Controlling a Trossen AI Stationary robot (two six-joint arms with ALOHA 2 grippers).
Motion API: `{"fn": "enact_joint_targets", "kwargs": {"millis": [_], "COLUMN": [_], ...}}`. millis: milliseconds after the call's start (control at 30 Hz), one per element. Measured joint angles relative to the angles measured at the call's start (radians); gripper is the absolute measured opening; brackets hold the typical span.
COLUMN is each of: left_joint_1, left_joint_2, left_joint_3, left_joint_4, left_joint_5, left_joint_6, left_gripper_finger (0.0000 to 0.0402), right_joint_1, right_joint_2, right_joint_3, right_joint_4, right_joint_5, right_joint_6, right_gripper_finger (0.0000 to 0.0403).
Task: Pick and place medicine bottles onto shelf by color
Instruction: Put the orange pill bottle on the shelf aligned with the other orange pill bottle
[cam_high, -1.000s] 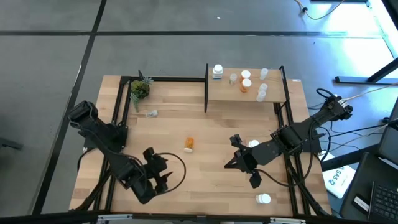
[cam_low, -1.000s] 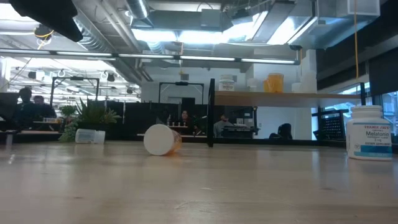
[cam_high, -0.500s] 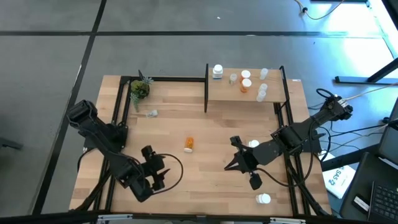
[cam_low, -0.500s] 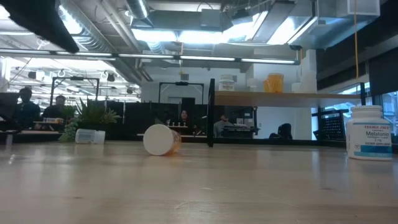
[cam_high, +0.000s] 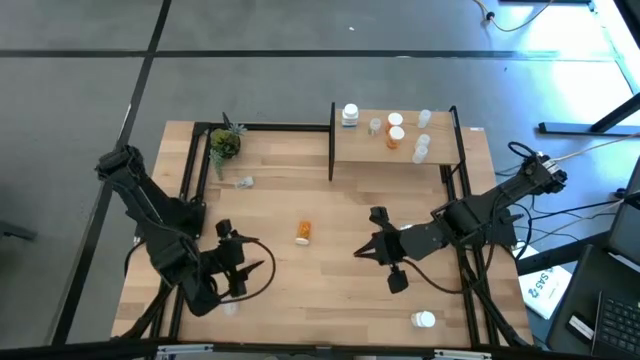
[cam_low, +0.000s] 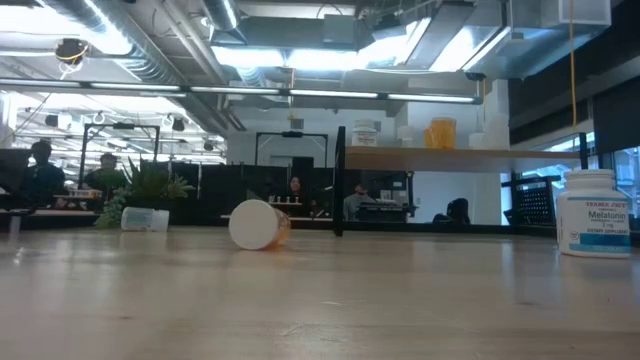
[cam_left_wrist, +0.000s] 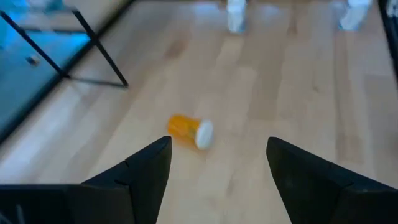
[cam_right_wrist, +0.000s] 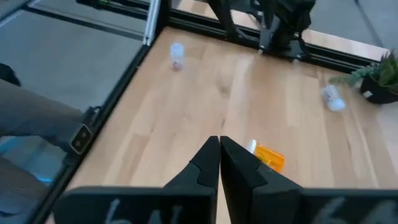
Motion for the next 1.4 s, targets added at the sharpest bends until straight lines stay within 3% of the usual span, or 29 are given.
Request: {"fn": "enact_joint_targets", "kwargs": {"millis": [100,267,833,1000,1400], "left_joint_1": [0.014,0.052,0.035,0.035,0.035], "left_joint_2": [-0.012,-0.019,-0.019,-0.019,-0.019], "left_joint_3": [-0.028,-0.083,-0.093,-0.093,-0.093], "left_joint_4": [0.002,0.013,0.028,0.041,0.043], "left_joint_5": [-0.053,-0.054,-0.001,0.001,0.002], "left_joint_6": [0.016,-0.011,-0.006,-0.005,-0.004], "left_gripper_finger": [0.0256,0.0257,0.0258,0.0258,0.0259], "right_joint_1": [0.0,-0.003,-0.006,-0.005,-0.009], "right_joint_2": [0.03,0.108,0.354,0.357,0.357], "right_joint_3": [0.0,0.0,0.009,0.011,0.011], "right_joint_4": [-0.002,0.0,0.158,0.208,0.212], "right_joint_5": [0.051,0.145,0.15,0.15,0.132], "right_joint_6": [0.002,0.055,0.035,0.036,0.103], "right_gripper_finger": [0.0016,0.0016,0.0024,0.0068,0.0229]}}
